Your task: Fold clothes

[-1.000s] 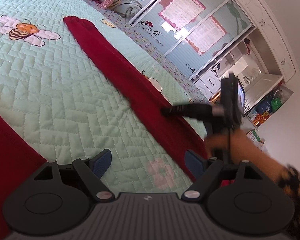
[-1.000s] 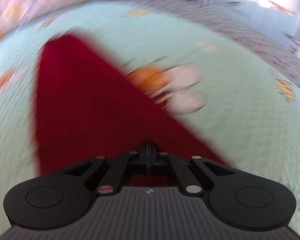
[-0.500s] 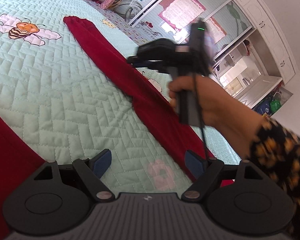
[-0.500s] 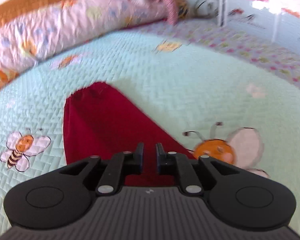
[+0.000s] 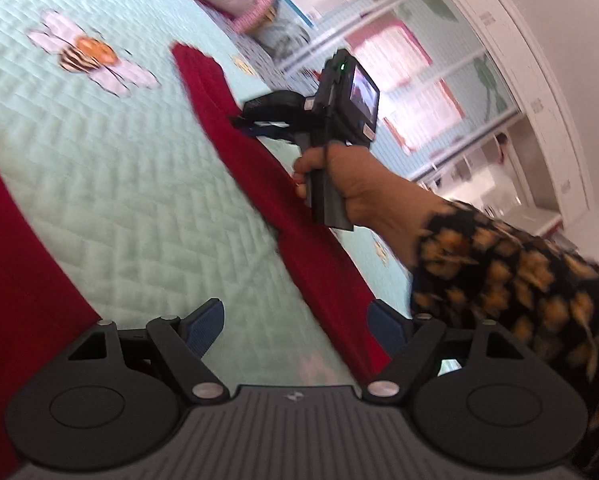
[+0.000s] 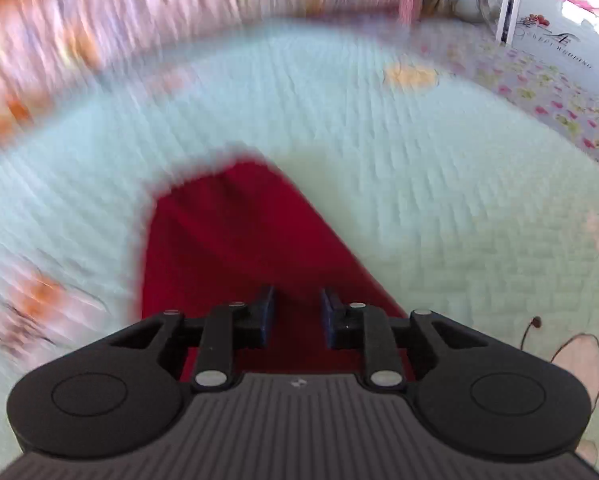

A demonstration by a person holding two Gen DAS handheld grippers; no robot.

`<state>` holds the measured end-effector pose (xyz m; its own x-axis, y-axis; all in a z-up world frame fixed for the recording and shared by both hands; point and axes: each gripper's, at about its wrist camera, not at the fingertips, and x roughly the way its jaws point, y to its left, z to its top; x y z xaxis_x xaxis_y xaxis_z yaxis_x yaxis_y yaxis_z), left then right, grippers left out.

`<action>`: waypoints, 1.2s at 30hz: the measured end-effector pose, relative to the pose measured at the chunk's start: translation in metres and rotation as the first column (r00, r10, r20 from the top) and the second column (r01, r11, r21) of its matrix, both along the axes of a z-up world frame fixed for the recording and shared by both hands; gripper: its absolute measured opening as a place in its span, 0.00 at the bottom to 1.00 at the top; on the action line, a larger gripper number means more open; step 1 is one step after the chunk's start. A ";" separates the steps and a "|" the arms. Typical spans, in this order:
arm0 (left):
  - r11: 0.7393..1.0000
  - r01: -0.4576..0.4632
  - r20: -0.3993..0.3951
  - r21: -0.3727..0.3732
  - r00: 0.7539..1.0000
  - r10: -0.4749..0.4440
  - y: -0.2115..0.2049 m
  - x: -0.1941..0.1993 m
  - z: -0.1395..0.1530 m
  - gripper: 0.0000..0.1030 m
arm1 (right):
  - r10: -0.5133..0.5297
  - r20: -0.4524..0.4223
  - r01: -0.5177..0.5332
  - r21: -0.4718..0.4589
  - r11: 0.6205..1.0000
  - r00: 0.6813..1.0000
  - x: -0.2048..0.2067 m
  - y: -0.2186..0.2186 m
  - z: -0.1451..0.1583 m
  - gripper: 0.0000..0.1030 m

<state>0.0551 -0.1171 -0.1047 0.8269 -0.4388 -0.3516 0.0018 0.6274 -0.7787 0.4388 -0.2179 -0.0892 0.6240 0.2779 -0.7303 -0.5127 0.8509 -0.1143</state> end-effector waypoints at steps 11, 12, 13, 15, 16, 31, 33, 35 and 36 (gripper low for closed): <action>0.999 -0.024 -0.015 -0.024 1.000 0.024 0.008 -0.001 -0.001 0.79 | 0.045 0.033 -0.046 0.009 0.999 0.998 -0.019 0.034 0.012 0.34; 0.999 -0.025 -0.016 -0.028 1.000 0.024 0.008 0.000 -0.002 0.79 | 0.018 0.040 -0.019 0.009 1.000 0.999 -0.013 0.032 0.011 0.48; 0.999 -0.025 -0.017 -0.032 1.000 0.025 0.009 0.001 -0.002 0.79 | -0.009 0.047 0.008 0.010 1.000 0.999 -0.007 0.031 0.010 0.55; 0.999 -0.027 -0.018 -0.038 0.999 0.026 0.010 0.001 -0.003 0.79 | -0.063 0.061 0.062 0.011 0.998 0.996 0.004 0.028 0.008 0.59; 0.999 -0.026 -0.018 -0.037 0.999 0.026 0.011 0.002 -0.004 0.79 | -0.066 0.072 0.065 0.012 0.998 0.995 0.003 0.028 0.011 0.59; 0.999 -0.030 0.007 0.017 1.000 0.030 0.005 0.006 -0.006 0.79 | -0.056 -0.005 0.056 0.185 0.981 0.998 -0.085 -0.037 0.031 0.54; 0.999 -0.035 0.014 0.040 0.999 0.034 0.002 0.005 -0.006 0.79 | -0.047 -0.021 0.050 0.186 0.981 0.999 -0.120 -0.057 0.036 0.47; 0.997 -0.041 0.021 0.060 0.999 0.040 -0.002 0.005 -0.006 0.79 | -0.075 -0.030 0.080 0.188 0.979 0.997 -0.161 -0.089 0.043 0.44; 0.997 -0.044 0.025 0.070 0.999 0.042 -0.003 0.004 -0.006 0.79 | -0.090 -0.035 0.095 0.189 0.977 0.995 -0.182 -0.105 0.047 0.37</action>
